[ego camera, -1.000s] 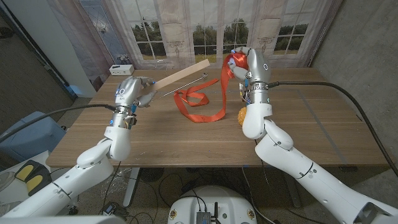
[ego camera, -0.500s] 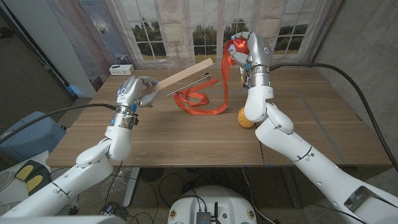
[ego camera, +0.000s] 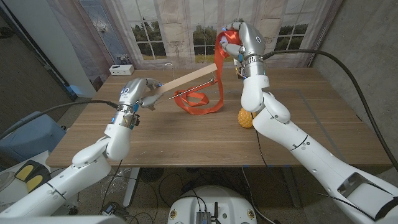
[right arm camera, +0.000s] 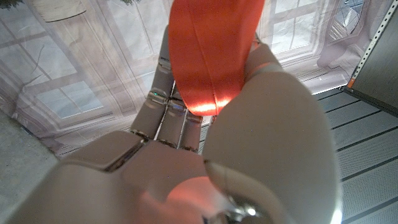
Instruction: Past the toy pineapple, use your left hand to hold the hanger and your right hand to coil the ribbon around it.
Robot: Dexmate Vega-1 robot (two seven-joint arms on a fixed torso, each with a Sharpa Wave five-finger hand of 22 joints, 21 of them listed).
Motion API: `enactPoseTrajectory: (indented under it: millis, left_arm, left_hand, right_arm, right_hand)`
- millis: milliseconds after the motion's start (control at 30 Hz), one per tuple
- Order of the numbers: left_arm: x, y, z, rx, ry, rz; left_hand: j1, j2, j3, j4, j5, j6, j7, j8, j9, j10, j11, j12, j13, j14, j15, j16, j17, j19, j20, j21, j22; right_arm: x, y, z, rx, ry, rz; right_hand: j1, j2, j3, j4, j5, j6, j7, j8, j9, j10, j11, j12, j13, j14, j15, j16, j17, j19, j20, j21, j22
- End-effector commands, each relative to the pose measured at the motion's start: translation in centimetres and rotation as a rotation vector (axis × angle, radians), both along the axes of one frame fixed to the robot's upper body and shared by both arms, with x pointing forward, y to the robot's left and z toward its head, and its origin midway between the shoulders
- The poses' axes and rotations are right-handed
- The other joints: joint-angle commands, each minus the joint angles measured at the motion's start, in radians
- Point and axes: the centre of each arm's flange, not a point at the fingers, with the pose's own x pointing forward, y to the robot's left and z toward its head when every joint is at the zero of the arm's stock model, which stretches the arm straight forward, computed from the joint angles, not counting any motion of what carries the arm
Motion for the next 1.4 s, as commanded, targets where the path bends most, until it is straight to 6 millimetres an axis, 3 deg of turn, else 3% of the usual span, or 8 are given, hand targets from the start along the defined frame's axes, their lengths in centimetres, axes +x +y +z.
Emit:
enactPoseTrajectory:
  millis: [33,500,867,1133,1400]
  left_arm:
    - [0.9,-0.7,0.4,0.013,0.048,-0.005]
    - [2.2,-2.0,1.9,0.026,0.053,0.017]
    - [3.3,-3.4,4.3,0.052,0.047,0.067]
    - [3.0,-4.6,6.3,0.104,0.024,0.088]
    - [2.2,-5.5,8.1,0.111,-0.034,0.111]
  left_hand:
    - [0.129,0.138,0.014,0.005,0.005,0.031,-0.001,0.001,0.068,0.014,-0.006,-0.002,0.005,0.165,-0.239,-0.003,0.006,-0.006,-0.049,0.01,0.001]
    - [0.13,0.138,0.016,0.004,0.006,0.033,0.001,0.001,0.071,0.014,-0.007,-0.008,0.009,0.164,-0.239,-0.009,0.011,-0.01,-0.05,0.015,0.001]
    - [0.129,0.138,0.017,0.004,0.006,0.032,0.0,0.0,0.074,0.02,-0.008,-0.011,0.009,0.166,-0.24,-0.013,0.015,-0.012,-0.051,0.018,0.001]
    - [0.129,0.138,0.018,0.004,0.006,0.033,0.0,-0.001,0.074,0.018,-0.007,-0.014,0.012,0.167,-0.239,-0.016,0.017,-0.013,-0.052,0.021,0.001]
    - [0.128,0.138,0.018,0.004,0.006,0.034,0.0,-0.003,0.074,0.023,-0.006,-0.016,0.012,0.169,-0.24,-0.018,0.02,-0.014,-0.052,0.024,0.001]
  right_arm:
    - [-2.6,2.2,0.7,-0.1,-0.07,0.042]
    - [-6.9,2.0,-1.9,-0.148,-0.163,0.098]
    - [-9.9,-0.2,-6.3,-0.101,-0.211,0.086]
    - [-10.1,-2.2,-10.4,-0.023,-0.171,0.053]
    - [-9.0,-3.6,-14.2,0.071,-0.079,0.072]
  right_hand:
    - [0.173,0.167,0.0,0.001,-0.001,0.042,0.032,-0.004,0.004,0.055,-0.046,0.002,0.009,0.16,-0.217,-0.004,0.006,-0.027,-0.096,0.009,0.0]
    - [0.175,0.167,-0.002,0.001,-0.002,0.045,0.033,-0.008,0.005,0.057,-0.046,0.003,0.011,0.165,-0.217,-0.011,0.009,-0.032,-0.096,0.023,-0.003]
    - [0.176,0.167,-0.003,0.001,-0.002,0.048,0.033,-0.013,0.006,0.058,-0.048,0.004,0.014,0.17,-0.217,-0.018,0.013,-0.038,-0.096,0.037,-0.006]
    - [0.176,0.167,-0.005,0.002,-0.003,0.05,0.031,-0.017,0.006,0.058,-0.049,0.003,0.015,0.171,-0.217,-0.024,0.015,-0.043,-0.096,0.046,-0.009]
    - [0.177,0.168,-0.006,0.002,-0.003,0.051,0.032,-0.019,0.007,0.059,-0.047,0.002,0.015,0.174,-0.217,-0.028,0.018,-0.046,-0.096,0.054,-0.011]
